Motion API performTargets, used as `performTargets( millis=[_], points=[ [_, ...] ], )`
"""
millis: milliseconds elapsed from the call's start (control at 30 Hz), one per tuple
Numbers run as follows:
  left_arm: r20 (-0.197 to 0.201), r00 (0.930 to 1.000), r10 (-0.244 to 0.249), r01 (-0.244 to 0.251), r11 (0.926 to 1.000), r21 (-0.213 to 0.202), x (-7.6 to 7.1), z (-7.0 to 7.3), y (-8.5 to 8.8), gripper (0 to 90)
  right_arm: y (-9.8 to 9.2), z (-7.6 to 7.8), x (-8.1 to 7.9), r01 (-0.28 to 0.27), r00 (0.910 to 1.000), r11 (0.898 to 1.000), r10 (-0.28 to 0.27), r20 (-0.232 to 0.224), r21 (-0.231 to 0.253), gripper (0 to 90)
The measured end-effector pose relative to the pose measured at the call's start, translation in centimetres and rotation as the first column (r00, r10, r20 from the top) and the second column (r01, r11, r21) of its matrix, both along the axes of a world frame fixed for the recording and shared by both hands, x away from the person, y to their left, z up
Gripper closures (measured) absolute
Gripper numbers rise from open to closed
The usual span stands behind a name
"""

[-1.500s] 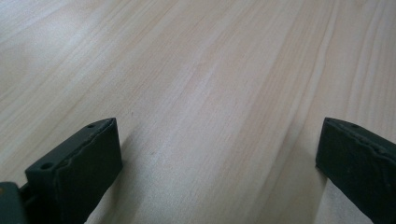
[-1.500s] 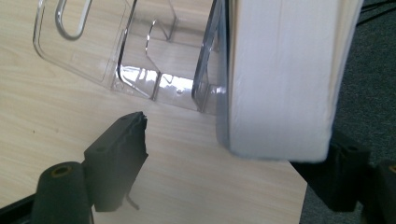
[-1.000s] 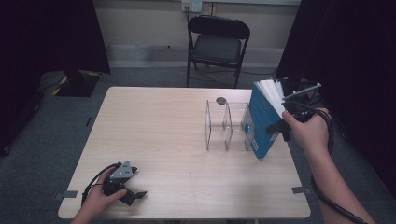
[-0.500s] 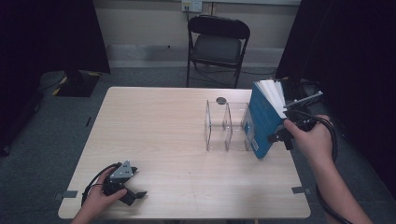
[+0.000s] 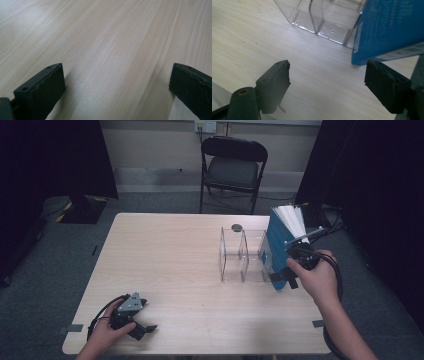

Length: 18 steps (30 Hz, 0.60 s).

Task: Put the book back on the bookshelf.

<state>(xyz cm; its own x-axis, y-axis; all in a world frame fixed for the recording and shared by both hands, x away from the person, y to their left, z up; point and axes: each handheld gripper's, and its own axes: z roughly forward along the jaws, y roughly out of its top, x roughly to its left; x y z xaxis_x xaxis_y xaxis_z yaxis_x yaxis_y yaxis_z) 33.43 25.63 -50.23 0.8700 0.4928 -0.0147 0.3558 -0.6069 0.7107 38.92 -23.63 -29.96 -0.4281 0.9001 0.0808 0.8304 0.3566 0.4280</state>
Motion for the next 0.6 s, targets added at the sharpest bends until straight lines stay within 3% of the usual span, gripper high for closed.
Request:
performTargets(
  millis=[600],
  points=[
    [0.005,1.0,0.003,-0.003,1.0,-0.002,0.0,0.0,0.0,0.0,4.1,-3.2,0.6,-0.12,0.9928,0.991,0.12,0.003,0.052,19.5]
  ],
)
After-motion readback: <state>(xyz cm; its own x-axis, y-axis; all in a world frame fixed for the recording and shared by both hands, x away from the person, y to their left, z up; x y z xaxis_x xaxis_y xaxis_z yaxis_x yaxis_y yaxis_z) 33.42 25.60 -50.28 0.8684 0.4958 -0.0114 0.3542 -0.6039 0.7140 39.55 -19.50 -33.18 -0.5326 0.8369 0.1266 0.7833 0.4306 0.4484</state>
